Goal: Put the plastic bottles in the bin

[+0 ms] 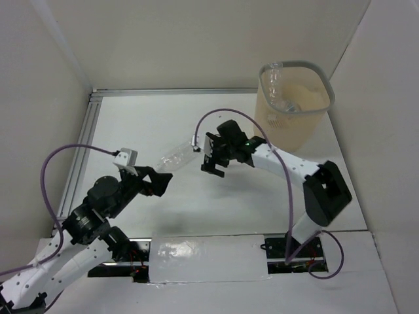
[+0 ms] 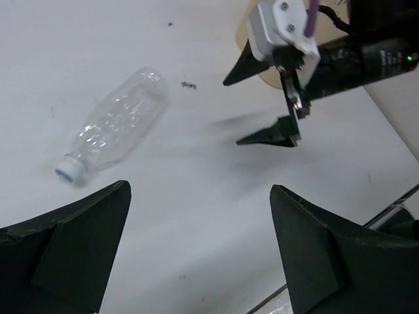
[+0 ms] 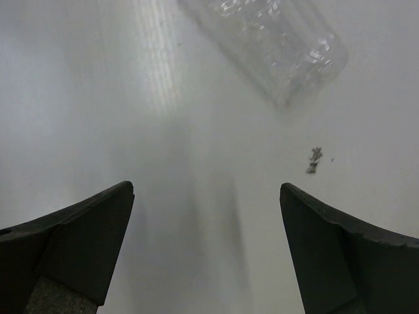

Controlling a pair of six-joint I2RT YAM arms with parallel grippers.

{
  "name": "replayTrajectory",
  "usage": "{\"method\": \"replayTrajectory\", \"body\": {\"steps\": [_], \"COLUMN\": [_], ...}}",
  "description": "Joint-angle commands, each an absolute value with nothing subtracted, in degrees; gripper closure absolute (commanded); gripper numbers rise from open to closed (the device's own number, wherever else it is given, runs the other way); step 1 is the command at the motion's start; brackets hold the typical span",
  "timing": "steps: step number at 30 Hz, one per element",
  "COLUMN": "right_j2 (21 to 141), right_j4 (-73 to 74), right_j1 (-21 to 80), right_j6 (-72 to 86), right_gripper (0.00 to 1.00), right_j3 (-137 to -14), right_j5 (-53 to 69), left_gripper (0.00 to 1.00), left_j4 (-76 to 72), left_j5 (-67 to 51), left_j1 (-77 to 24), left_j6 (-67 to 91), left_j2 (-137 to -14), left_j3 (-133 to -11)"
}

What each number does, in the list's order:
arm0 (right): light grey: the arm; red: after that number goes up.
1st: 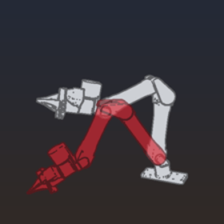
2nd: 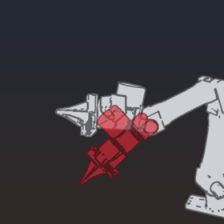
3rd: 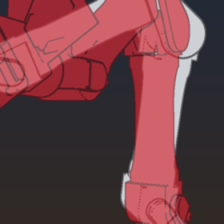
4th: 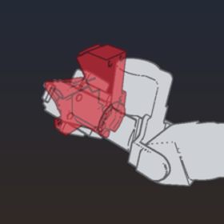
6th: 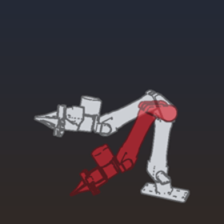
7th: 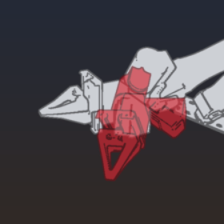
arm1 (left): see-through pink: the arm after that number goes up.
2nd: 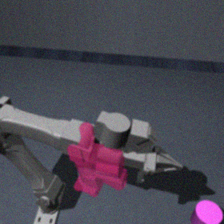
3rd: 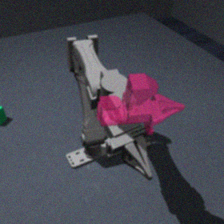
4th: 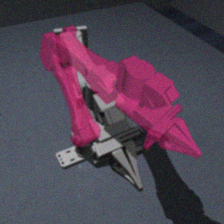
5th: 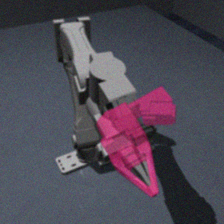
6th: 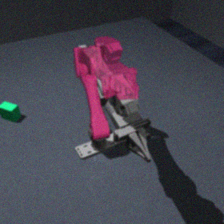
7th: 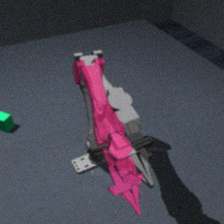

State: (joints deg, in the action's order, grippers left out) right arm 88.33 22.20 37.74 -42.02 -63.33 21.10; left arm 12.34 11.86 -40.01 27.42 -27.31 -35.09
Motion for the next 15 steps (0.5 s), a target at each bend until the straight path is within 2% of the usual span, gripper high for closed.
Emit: {"method": "replayTrajectory", "body": {"steps": [1,6,15], "right_j2": [95.5,105.5,109.7], "right_j4": [14.2,12.8,10.9], "right_j1": [38.8,39.9,41.0], "right_j6": [-40.8,-45.4,-63.5], "right_gripper": [0.01,0.01,0.01], "right_j3": [-70.4,-78.1,-79.5], "right_j5": [14.6,15.1,21.5], "left_gripper": [0.00,0.00,0.00], "left_j4": [25.6,37.3,44.1], "left_j5": [16.7,27.8,28.6], "left_j1": [-40.9,-40.9,-40.9], "left_j6": [33.0,40.8,41.3], "left_j2": [-19.9,-12.8,-16.3], "left_j3": [-35.3,-38.0,-43.5]}}
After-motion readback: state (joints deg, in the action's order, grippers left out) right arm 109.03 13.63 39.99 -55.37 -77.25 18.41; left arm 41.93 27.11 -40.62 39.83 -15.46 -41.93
